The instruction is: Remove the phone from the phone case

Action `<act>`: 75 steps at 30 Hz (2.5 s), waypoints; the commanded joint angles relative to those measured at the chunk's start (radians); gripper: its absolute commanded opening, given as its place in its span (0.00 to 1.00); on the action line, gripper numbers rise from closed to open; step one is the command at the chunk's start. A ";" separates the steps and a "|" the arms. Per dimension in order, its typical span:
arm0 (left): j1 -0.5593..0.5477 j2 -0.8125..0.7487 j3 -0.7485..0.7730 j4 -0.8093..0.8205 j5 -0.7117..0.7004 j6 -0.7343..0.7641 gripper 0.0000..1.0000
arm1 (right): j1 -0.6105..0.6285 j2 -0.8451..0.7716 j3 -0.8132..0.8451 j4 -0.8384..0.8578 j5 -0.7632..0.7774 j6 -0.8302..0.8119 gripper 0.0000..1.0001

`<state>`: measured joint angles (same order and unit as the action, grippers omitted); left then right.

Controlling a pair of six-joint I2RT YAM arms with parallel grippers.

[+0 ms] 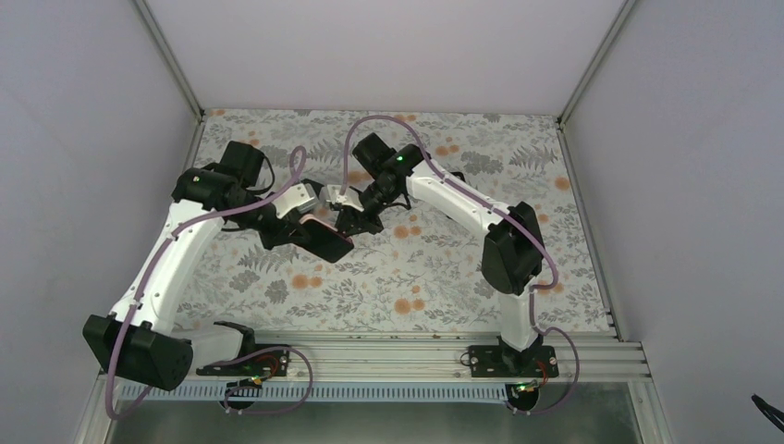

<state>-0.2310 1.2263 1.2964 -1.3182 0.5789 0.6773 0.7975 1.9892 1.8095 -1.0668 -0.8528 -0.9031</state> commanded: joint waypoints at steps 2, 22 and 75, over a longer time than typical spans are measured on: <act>0.064 0.041 0.071 1.071 -0.103 -0.071 0.10 | 0.134 -0.108 0.017 -0.219 -0.406 0.004 0.03; 0.010 -0.119 0.099 0.966 -0.065 -0.075 1.00 | -0.411 -0.124 -0.016 0.584 -0.071 0.941 0.03; -0.501 0.429 0.046 1.853 -0.873 0.062 1.00 | -0.474 -0.343 -0.064 0.802 0.190 1.163 0.03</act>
<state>-0.7269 1.6505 1.3186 0.4583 -0.2409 0.7288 0.3141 1.6634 1.7512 -0.3477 -0.6308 0.2695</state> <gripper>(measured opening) 0.998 0.060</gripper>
